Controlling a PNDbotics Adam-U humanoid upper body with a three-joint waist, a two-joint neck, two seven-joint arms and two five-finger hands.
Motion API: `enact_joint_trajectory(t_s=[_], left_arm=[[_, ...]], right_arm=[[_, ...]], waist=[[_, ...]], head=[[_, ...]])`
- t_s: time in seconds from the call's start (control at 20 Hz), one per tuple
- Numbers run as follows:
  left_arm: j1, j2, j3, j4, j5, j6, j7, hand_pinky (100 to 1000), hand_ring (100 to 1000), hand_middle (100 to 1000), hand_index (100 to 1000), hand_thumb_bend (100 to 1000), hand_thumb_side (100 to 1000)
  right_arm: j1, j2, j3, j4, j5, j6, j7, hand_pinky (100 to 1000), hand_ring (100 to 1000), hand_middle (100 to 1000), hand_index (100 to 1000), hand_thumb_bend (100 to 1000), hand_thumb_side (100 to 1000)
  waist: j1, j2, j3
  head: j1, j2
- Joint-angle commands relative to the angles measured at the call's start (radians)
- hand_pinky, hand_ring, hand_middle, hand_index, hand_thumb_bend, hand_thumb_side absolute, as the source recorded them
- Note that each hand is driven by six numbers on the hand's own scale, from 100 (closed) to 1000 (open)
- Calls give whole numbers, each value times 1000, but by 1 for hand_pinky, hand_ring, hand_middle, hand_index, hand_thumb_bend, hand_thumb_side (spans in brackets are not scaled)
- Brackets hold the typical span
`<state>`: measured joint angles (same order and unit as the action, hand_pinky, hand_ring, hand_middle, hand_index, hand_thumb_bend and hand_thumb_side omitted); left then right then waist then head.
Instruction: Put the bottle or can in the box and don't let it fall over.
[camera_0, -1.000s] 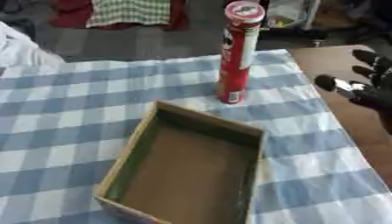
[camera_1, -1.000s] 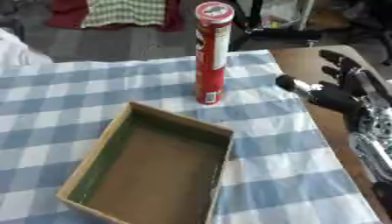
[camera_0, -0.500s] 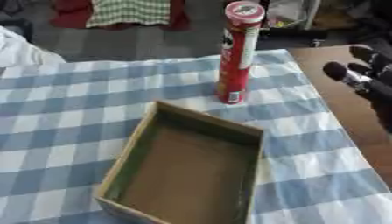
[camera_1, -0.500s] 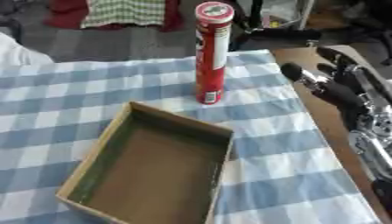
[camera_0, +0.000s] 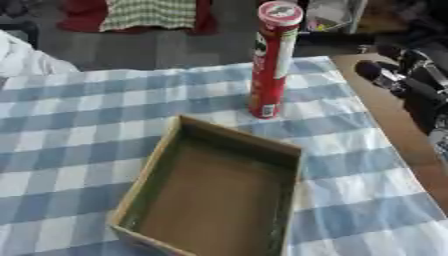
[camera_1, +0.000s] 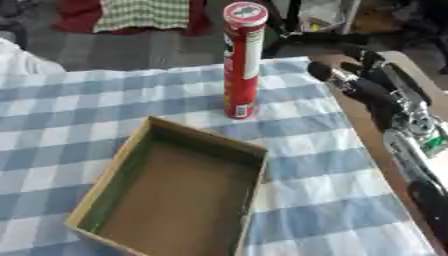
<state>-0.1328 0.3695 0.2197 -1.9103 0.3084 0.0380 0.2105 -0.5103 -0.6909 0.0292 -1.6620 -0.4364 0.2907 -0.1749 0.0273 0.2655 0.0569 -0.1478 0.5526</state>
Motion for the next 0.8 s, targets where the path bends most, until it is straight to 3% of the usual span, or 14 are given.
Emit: enact_joint_trajectory(t_s=[0.05,0.35,0.55,0.8], left_arm=[[-8,24,4,-12,-2,0,-4,1000,1000,891,796,332,646],[-9,22,2,-11,-1,1,-6,1000,1000,891,796,333,644],[-9,20,1,-10,-1,2,-8,1000,1000,891,796,333,645],[-11,18,0,-10,0,3,-9,1000,1000,890,796,334,645]], right_arm=[[-48,-27,10,51,2,-17,37,905,1000,1000,928,1000,448],[-127,-12,35,155,17,-50,98,911,1000,1000,931,1000,428],[-173,2,51,206,30,-52,129,932,1000,1000,932,1000,385],[-223,30,66,258,10,-48,162,950,1000,1000,930,1000,396]], waist=[[-3,-24,3],[-5,-24,8],[-5,-22,11],[-7,-19,15]], head=[[-3,0],[-7,-3],[-9,-3],[-12,-4]])
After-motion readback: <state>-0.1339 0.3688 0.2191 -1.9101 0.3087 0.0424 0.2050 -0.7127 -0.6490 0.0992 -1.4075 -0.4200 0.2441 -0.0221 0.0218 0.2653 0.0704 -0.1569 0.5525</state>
